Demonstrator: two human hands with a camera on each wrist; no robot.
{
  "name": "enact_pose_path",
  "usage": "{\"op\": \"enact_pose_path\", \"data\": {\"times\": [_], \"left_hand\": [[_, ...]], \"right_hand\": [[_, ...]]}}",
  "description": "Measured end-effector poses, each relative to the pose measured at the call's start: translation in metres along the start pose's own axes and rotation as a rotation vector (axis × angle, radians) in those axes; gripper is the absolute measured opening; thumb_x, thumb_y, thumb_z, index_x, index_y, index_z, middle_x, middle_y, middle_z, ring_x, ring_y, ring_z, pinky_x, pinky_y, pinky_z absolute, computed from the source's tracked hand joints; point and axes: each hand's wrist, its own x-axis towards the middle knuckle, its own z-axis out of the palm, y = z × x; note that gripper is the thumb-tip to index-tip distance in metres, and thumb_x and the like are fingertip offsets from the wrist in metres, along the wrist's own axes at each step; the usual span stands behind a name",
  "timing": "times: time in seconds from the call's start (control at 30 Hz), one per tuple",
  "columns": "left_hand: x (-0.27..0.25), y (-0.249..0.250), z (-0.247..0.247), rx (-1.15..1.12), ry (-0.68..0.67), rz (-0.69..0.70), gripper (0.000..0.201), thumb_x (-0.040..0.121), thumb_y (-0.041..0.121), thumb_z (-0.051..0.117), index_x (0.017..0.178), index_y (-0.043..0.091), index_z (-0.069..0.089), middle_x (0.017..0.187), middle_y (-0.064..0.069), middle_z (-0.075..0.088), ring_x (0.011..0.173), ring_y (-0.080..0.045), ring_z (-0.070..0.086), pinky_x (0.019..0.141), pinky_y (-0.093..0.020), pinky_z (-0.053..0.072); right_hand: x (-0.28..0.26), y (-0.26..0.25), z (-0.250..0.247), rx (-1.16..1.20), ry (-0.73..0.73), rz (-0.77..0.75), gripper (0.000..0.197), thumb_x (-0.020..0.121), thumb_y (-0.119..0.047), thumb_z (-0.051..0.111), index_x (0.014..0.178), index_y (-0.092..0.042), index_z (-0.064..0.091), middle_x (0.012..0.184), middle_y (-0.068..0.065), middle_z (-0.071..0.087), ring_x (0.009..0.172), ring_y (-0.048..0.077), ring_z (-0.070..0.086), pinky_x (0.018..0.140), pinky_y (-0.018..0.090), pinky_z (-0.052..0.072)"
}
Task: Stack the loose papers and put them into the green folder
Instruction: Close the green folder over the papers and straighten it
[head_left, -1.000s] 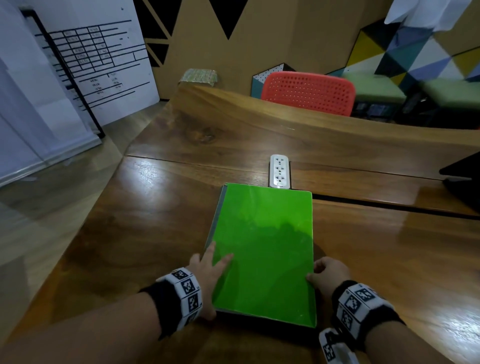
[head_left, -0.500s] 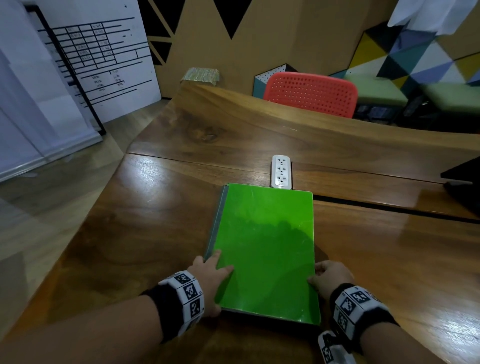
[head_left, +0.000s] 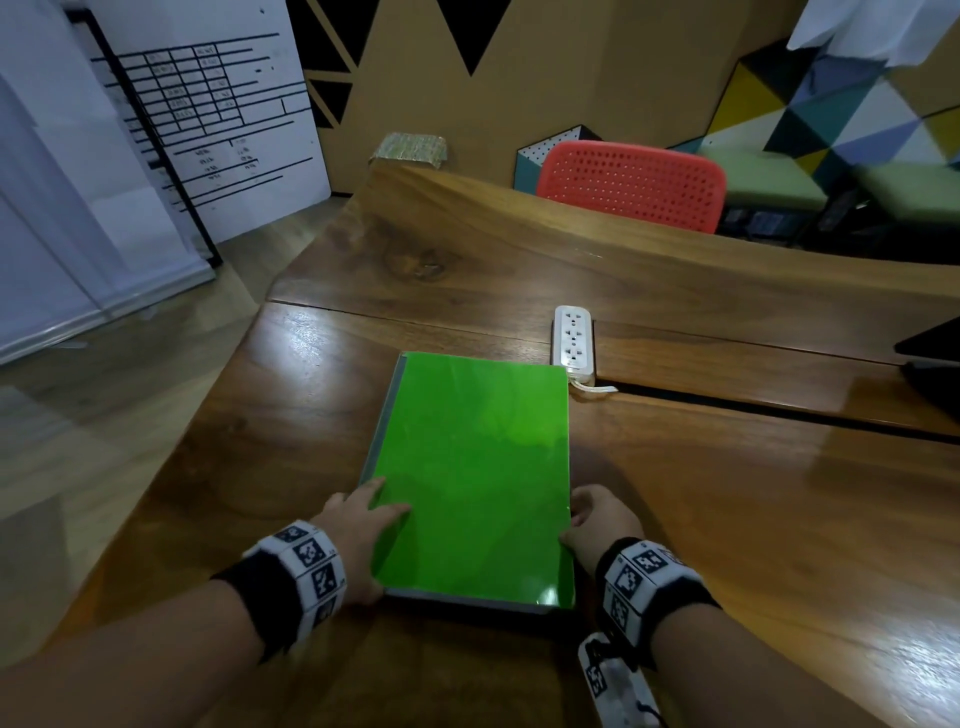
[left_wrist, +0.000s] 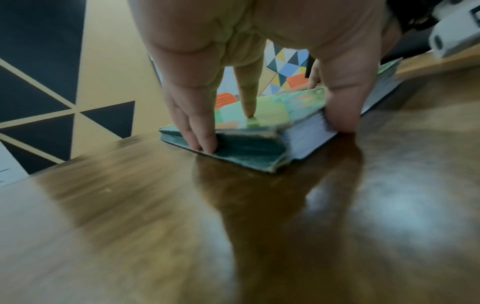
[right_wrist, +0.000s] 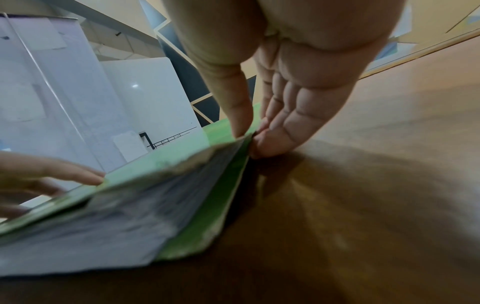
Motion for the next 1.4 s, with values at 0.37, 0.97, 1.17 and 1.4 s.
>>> {"op": "enact_pose_path", "data": {"times": [0.37, 0.97, 1.17, 1.4], "left_hand": [[0.012, -0.021, -0.005, -0.029, 0.004, 0.01, 0.102, 0.065, 0.035, 0.078, 0.142, 0.045, 0.012, 0.157, 0.009, -0.001, 0.14, -0.026, 0.018, 0.109, -0.045, 0.037], [0.006, -0.023, -0.006, -0.198, 0.013, -0.074, 0.122, 0.052, 0.06, 0.078, 0.146, 0.037, 0.003, 0.158, 0.004, -0.002, 0.143, -0.027, 0.013, 0.115, -0.045, 0.026], [0.004, -0.025, -0.004, -0.265, 0.063, -0.097, 0.122, 0.054, 0.055, 0.079, 0.147, 0.033, 0.003, 0.158, 0.002, 0.001, 0.143, -0.025, 0.015, 0.116, -0.042, 0.026], [0.001, -0.026, -0.003, -0.208, 0.06, -0.028, 0.109, 0.057, 0.058, 0.076, 0.142, 0.047, 0.008, 0.157, 0.002, 0.002, 0.141, -0.028, 0.016, 0.113, -0.045, 0.03]], "right_hand": [[0.014, -0.025, 0.003, -0.133, -0.004, 0.034, 0.033, 0.082, -0.011, 0.063, 0.114, -0.017, 0.056, 0.119, 0.005, 0.061, 0.109, 0.021, 0.058, 0.091, 0.03, 0.048], [-0.007, -0.023, 0.012, 0.006, -0.03, 0.077, 0.028, 0.089, -0.017, 0.056, 0.116, -0.012, 0.063, 0.116, 0.007, 0.066, 0.096, 0.02, 0.062, 0.079, 0.026, 0.048], [0.0, -0.033, 0.005, 0.103, 0.0, 0.04, 0.031, 0.091, -0.014, 0.051, 0.121, -0.013, 0.059, 0.123, 0.007, 0.063, 0.106, 0.022, 0.06, 0.093, 0.034, 0.05], [0.005, -0.028, 0.0, 0.416, 0.045, 0.052, 0.029, 0.087, -0.001, 0.042, 0.079, -0.019, 0.064, 0.094, 0.007, 0.07, 0.089, 0.025, 0.066, 0.084, 0.046, 0.056]]}}
